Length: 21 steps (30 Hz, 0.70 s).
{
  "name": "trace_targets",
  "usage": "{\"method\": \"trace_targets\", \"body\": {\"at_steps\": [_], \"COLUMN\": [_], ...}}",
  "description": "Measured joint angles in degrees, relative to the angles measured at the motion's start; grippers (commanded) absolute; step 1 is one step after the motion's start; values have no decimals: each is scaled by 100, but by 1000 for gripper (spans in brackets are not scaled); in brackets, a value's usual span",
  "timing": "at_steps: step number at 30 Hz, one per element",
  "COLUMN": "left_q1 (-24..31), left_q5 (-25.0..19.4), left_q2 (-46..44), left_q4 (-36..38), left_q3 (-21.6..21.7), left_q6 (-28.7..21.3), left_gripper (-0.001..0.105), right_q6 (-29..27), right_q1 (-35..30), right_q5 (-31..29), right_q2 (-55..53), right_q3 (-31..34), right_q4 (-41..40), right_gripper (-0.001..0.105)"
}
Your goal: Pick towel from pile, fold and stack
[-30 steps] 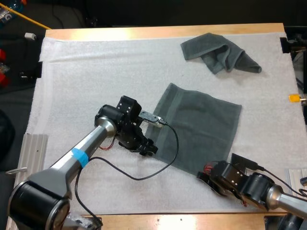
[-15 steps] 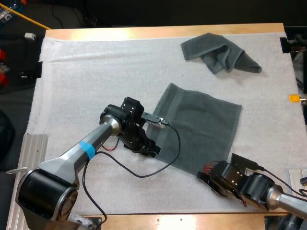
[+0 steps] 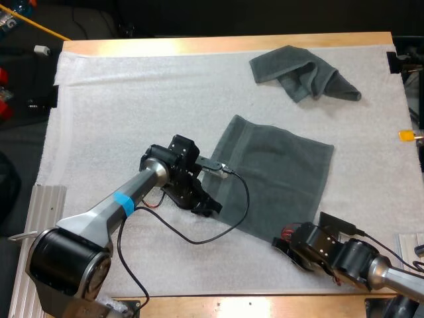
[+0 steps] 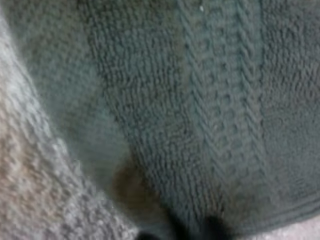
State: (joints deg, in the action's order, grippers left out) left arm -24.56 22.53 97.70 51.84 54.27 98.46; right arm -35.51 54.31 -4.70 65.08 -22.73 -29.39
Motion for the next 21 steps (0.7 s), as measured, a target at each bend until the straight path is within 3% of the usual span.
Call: {"method": "trace_targets", "body": {"at_steps": [6,14,21], "left_q1": [0,0,-257], "left_q5": [0,4,10], "left_q2": [-102,-1521,-2593], "left_q4": [133,556,1169], "left_q3": [-11,-11,-11], "left_q6": [-12,-65,-65], "left_gripper": [0,0,0], "right_q6": [-575,-1866,-2259], "right_q1": [0,0,0], "right_q5": [-11,-918,-1107], "right_q2": [-14,-337,-701], "right_q3": [-145,-1367,-2166], "right_q4": [-252,-2117,-3100], "right_gripper": [0,0,0]}}
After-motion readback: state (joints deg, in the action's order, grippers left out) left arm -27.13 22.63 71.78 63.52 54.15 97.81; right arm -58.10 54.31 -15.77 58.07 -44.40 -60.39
